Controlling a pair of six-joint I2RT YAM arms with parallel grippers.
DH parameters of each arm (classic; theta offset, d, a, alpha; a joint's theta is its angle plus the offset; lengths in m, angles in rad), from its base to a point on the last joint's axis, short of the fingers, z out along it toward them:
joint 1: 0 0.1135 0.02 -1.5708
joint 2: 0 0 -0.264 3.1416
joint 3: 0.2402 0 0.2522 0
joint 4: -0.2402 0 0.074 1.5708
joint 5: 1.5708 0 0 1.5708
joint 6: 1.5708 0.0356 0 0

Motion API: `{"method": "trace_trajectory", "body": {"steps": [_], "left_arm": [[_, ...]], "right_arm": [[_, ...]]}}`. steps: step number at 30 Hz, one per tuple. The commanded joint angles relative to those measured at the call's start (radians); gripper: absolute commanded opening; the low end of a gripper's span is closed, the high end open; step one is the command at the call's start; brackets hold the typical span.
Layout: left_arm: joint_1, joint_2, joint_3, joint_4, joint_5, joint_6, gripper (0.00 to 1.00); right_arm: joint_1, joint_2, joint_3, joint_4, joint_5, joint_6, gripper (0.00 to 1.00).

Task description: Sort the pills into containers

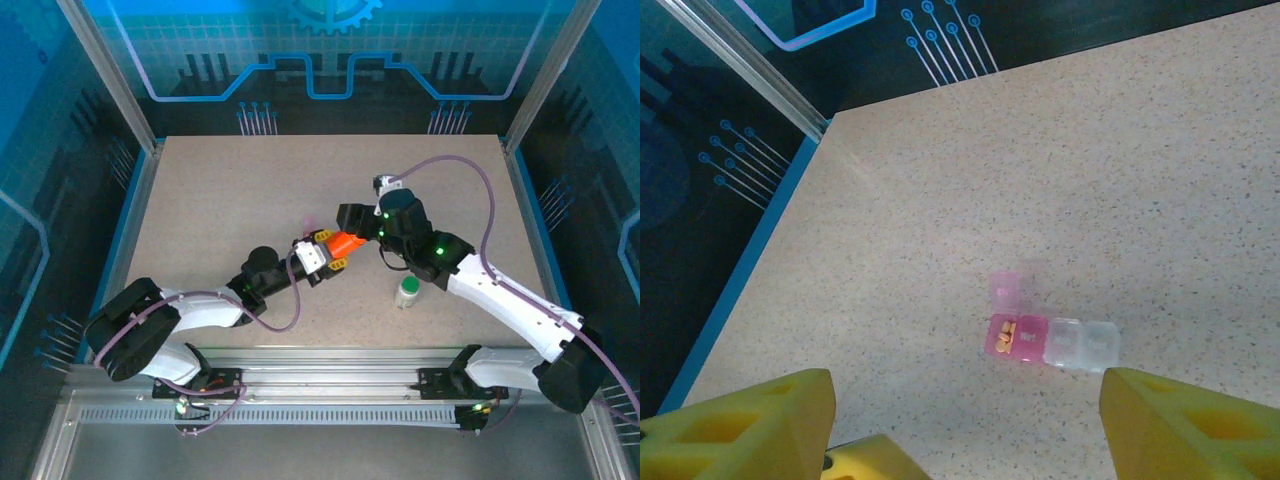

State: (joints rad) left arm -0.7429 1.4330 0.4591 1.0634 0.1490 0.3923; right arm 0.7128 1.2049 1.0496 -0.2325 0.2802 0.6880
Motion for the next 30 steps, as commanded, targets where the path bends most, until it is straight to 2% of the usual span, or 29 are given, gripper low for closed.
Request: {"method": "trace_trajectory", "body": {"steps": [1,8,14,17,20,24,30], "left_arm": [[-0.003,-0.043,-0.011,0.144,0.031,-0.006,0.0],[-0.003,-0.015,-0.014,0.157,0.043,-0.02,0.0],[0.005,0.01,-0.02,0.198,0.05,-0.062,0.0],[0.028,0.012,-0.02,0.214,0.091,-0.121,0.0],[0.055,0.03,-0.034,0.303,0.123,-0.204,0.0],[0.088,0.037,-0.027,0.339,0.229,-0.293,0.0],[0.098,0.018,-0.002,0.339,0.437,-0.332,0.0]], "right_arm": [[-0.046,0.021,0.047,-0.069,0.03,-0.041,0.72],[-0.118,0.044,0.13,-0.047,-0.131,-0.101,0.76],[-0.231,0.002,0.126,0.057,-0.448,-0.207,0.76],[-0.276,-0.065,0.066,0.124,-0.576,-0.299,0.74],[-0.289,-0.141,0.008,0.125,-0.643,-0.454,0.72],[-0.295,-0.245,-0.081,0.095,-0.726,-0.669,0.68],[-0.323,-0.329,-0.156,0.065,-0.977,-0.921,0.65]]}}
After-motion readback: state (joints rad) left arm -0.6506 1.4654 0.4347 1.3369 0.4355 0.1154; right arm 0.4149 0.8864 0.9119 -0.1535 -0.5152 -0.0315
